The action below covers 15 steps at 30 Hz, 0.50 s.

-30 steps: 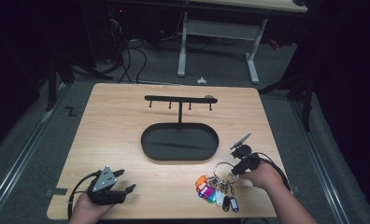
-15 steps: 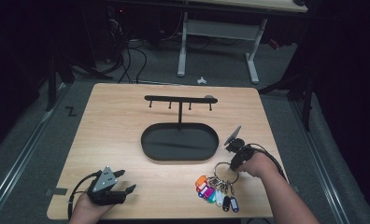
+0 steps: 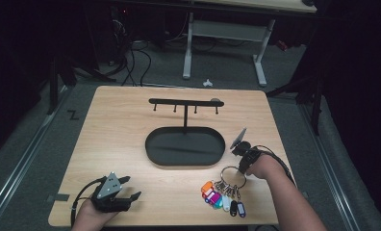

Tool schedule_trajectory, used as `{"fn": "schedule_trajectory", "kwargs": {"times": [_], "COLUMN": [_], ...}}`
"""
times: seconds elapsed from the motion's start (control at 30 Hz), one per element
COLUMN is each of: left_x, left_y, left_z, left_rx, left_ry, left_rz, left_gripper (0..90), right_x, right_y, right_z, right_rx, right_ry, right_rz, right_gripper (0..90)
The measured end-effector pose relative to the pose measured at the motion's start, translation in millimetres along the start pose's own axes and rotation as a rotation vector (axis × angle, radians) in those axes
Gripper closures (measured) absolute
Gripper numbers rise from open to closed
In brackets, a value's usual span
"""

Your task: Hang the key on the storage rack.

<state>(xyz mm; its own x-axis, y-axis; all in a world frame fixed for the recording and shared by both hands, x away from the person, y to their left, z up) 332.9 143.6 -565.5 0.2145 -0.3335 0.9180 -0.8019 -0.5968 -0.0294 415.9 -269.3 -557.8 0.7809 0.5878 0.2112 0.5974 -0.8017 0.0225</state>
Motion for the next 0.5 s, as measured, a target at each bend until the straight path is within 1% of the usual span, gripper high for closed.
{"fn": "schedule_trajectory", "kwargs": {"times": [0.03, 0.07, 0.1, 0.2, 0.23, 0.37, 0.43, 0.5], "left_x": [0.0, 0.1, 0.1, 0.1, 0.0, -0.4, -0.1, -0.3], "left_y": [0.0, 0.2, 0.3, -0.1, -0.4, -1.1, -0.3, -0.1], "left_z": [0.0, 0.0, 0.1, 0.4, 0.6, 0.7, 0.4, -0.1], "left_rx": [0.0, 0.0, -0.001, -0.002, -0.001, -0.005, 0.0, -0.001], "left_ry": [0.0, 0.0, 0.0, 0.002, 0.002, -0.004, 0.001, -0.002], "left_rz": [0.0, 0.001, 0.001, 0.0, 0.001, -0.003, 0.002, 0.003], "left_gripper": [31.6, 31.6, 31.6, 31.6, 31.6, 31.6, 31.6, 31.6], "right_x": [0.1, 0.1, 0.4, 0.4, 0.4, -0.2, -0.3, -0.2], "right_y": [-0.8, -0.8, -0.8, -1.3, -0.4, -0.1, -0.6, -0.9], "right_z": [-0.2, -0.2, -0.1, -0.3, 0.0, 0.0, -0.5, -0.6], "right_rx": [-0.012, -0.012, -0.007, -0.006, -0.001, 0.01, -0.002, -0.004], "right_ry": [-0.005, -0.005, -0.011, -0.014, -0.007, 0.006, 0.003, 0.002], "right_rz": [0.003, 0.003, -0.009, -0.004, -0.01, -0.001, 0.0, -0.002], "right_gripper": [86.5, 86.5, 86.6, 86.6, 86.6, 86.6, 86.7, 86.9]}}
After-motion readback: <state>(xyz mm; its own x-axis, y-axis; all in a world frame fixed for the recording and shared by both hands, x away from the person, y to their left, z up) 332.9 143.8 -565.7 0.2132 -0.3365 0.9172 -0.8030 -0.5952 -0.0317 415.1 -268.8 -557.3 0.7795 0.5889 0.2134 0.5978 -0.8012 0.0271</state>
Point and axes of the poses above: each handheld gripper's, and its own axes: z roughly forward along the jaws, x roughly out of its top, y roughly to its right, the point moved 7 cm from there along z, roughly forward along the jaws, and after that the axes turned 13 degrees about y, right-handed, at the moved point
